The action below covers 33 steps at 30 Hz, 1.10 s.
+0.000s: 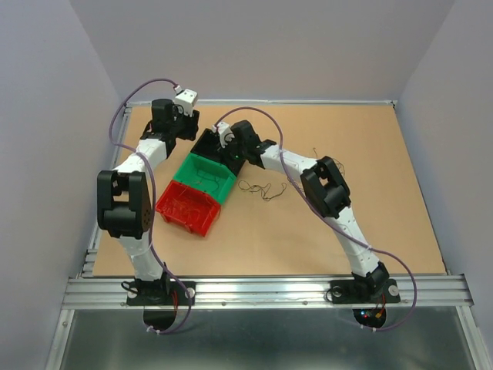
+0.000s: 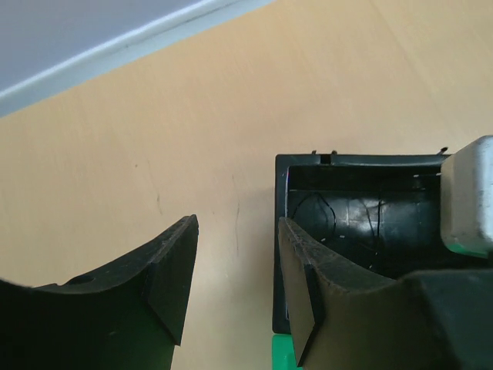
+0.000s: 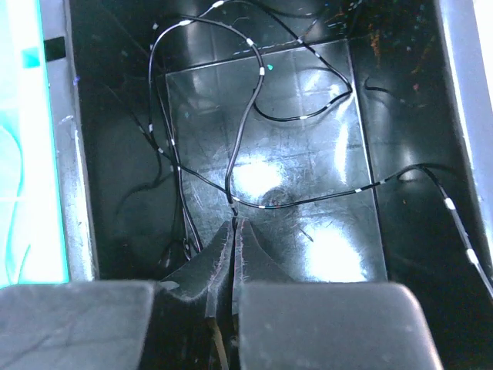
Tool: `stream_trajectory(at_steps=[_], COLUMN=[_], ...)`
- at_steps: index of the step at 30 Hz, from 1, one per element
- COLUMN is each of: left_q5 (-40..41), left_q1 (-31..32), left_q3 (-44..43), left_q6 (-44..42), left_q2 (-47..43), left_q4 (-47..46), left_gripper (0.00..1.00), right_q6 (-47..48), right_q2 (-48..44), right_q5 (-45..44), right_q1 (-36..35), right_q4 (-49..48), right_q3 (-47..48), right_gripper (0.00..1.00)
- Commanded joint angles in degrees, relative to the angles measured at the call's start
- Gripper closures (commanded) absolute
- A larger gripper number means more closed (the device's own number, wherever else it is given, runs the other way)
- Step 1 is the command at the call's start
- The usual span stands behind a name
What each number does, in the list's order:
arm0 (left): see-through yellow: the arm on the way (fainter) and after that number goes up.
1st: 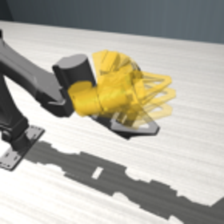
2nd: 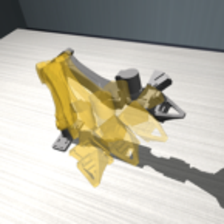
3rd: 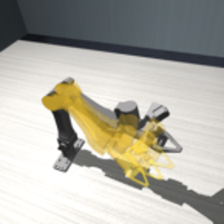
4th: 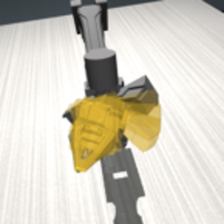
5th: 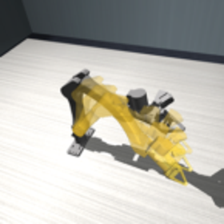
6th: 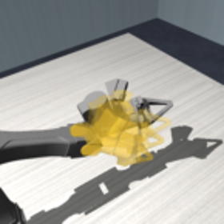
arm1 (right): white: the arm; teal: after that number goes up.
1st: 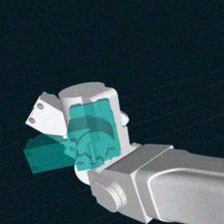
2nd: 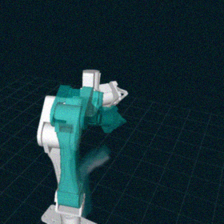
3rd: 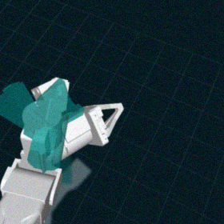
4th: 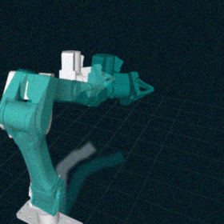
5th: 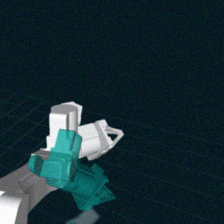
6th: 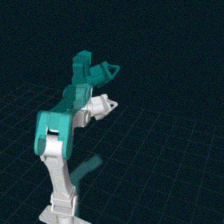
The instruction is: Untangle the cables
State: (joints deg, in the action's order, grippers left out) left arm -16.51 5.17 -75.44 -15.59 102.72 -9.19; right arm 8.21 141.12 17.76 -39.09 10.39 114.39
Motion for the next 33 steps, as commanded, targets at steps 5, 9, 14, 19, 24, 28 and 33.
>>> stream_trajectory(at_steps=[5, 9, 14, 19, 24, 28, 33], left_q5=[-1.1, 1.1, 4.0, 4.2, 3.6, 4.0, 5.3], left_q1=[-1.1, -1.1, -1.8, -4.0, -4.7, -4.7, -4.7], left_q3=[-1.6, 2.7, 7.6, 13.5, 19.6, 22.1, 22.4], left_q6=[-0.6, -2.2, -1.5, 0.6, 1.5, 1.3, 0.7], left_q2=[-4.7, -10.0, -17.8, -26.1, -32.1, -34.2, -33.2], left_q4=[5.0, 5.9, 5.5, 3.1, -0.1, -1.4, -1.4], left_gripper=[0.43, 0.44, 0.44, 0.44, 0.43, 0.43, 0.43], right_q6=[2.0, 0.7, 0.9, 0.0, -0.8, -2.0, -3.0], right_q2=[6.4, 10.0, 8.6, 6.8, 3.6, 0.0, -1.9], right_q5=[-1.2, -2.2, -3.2, -6.2, -7.5, -5.5, -4.8], right_q1=[-0.3, -0.3, -0.1, 0.4, 0.7, 0.6, 0.7], right_q4=[13.1, 19.4, 19.9, 19.5, 18.0, 16.2, 14.3], right_q3=[8.9, 13.8, 12.2, 14.8, 16.6, 15.6, 14.2], right_gripper=[1.00, 0.99, 0.99, 1.00, 0.93, 0.87, 0.78])
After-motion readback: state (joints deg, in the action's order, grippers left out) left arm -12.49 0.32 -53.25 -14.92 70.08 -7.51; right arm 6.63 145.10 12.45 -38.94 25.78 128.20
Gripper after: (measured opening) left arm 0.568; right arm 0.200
